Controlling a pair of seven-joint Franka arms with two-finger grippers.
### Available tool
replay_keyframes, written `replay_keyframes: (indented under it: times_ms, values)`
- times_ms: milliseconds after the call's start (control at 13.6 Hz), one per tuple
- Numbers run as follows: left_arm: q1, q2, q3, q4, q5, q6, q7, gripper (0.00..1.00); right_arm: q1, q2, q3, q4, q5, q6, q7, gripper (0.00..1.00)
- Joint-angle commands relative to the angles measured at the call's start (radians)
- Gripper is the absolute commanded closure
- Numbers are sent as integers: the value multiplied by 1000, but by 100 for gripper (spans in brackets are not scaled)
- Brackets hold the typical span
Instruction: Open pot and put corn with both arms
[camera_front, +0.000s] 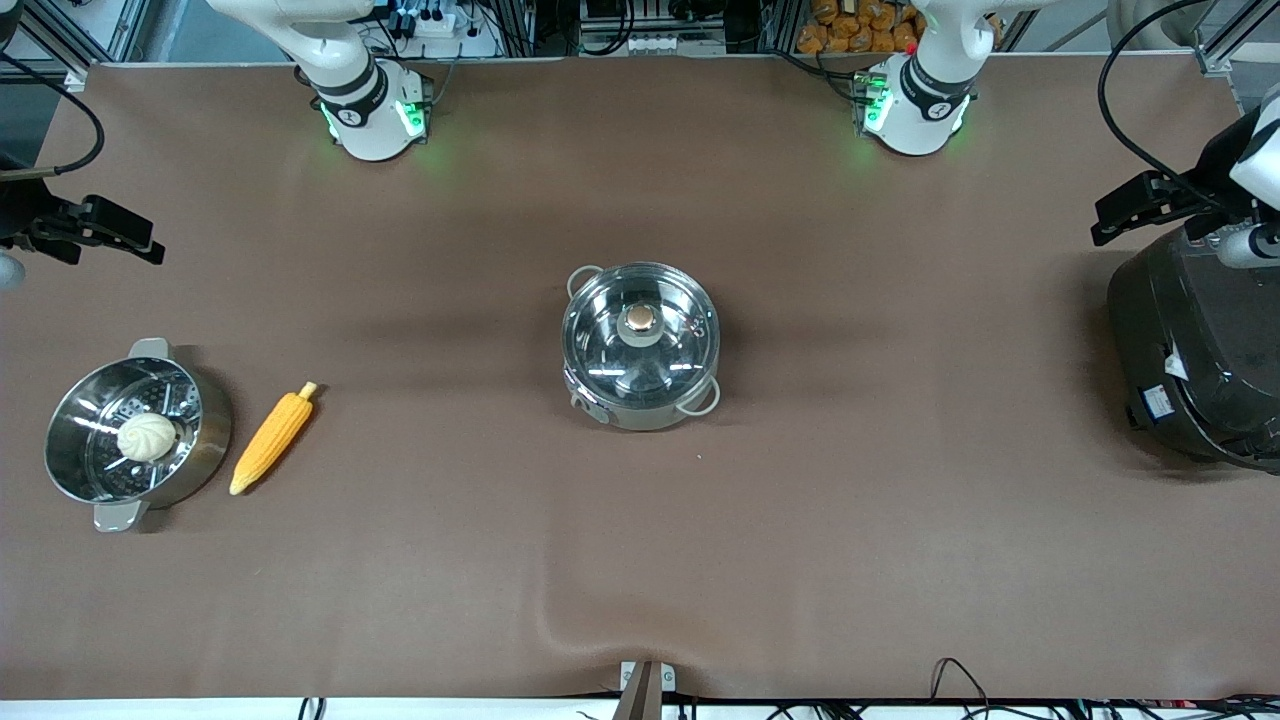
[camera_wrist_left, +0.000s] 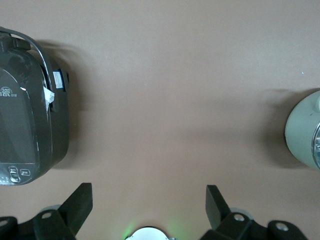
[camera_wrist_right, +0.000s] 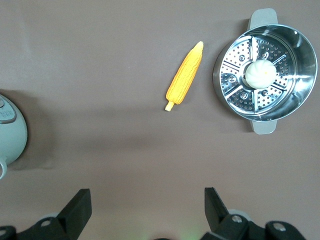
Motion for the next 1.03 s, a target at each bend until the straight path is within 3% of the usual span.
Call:
replay_keyframes:
  times_ms: [0,368,956]
  values:
    - [0,12,-4,29,21,-26,-9,0,-2,-13,-4,-3,3,3,10,0]
    - [-3,42,2,69,12,-24,-4,0,-5,-5,-4,1,1,6,10,0]
    - [-34,56,-7,69,-40,-24,-13,0,-54,88,-6,-46,3,102,10,0]
